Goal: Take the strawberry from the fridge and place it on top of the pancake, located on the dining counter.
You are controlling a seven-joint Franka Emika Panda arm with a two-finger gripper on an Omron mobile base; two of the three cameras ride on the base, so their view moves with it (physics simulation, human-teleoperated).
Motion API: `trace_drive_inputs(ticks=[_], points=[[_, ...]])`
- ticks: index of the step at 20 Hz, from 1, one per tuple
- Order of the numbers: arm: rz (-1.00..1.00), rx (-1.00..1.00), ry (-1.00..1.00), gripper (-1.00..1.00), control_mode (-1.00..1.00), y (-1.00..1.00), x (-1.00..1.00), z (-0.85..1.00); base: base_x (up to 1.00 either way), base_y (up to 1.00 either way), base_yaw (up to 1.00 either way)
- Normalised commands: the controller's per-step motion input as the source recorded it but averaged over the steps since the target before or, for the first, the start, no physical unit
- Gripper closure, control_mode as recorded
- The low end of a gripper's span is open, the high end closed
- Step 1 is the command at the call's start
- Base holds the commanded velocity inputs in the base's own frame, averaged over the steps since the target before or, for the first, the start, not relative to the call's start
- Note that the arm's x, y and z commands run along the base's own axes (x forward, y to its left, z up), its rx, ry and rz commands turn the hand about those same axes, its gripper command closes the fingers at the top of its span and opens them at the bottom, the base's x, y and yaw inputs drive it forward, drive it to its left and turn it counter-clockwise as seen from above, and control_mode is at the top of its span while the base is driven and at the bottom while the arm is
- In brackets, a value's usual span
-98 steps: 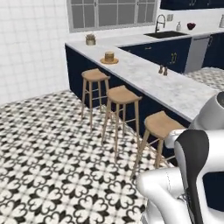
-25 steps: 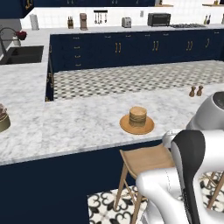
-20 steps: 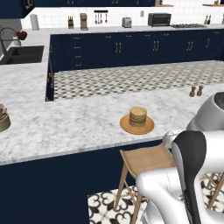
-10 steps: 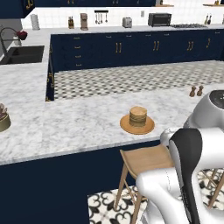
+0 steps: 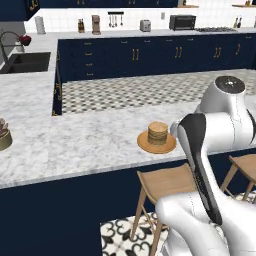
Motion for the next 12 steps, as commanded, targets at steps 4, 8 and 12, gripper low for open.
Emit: trace_drive_inputs(ticks=[4, 8, 12], points=[[0.04, 0.00, 0.05, 1.00, -1.00, -0.06, 1.00, 0.02, 0.00, 0.00, 0.00], [0.00, 0.00, 0.00, 1.00, -1.00, 0.02, 1.00, 0.02, 0.00, 0.00, 0.00], [0.02, 0.03, 0.06, 1.00, -1.00, -0.17, 1.00, -0.11, 0.00, 0.00, 0.00]])
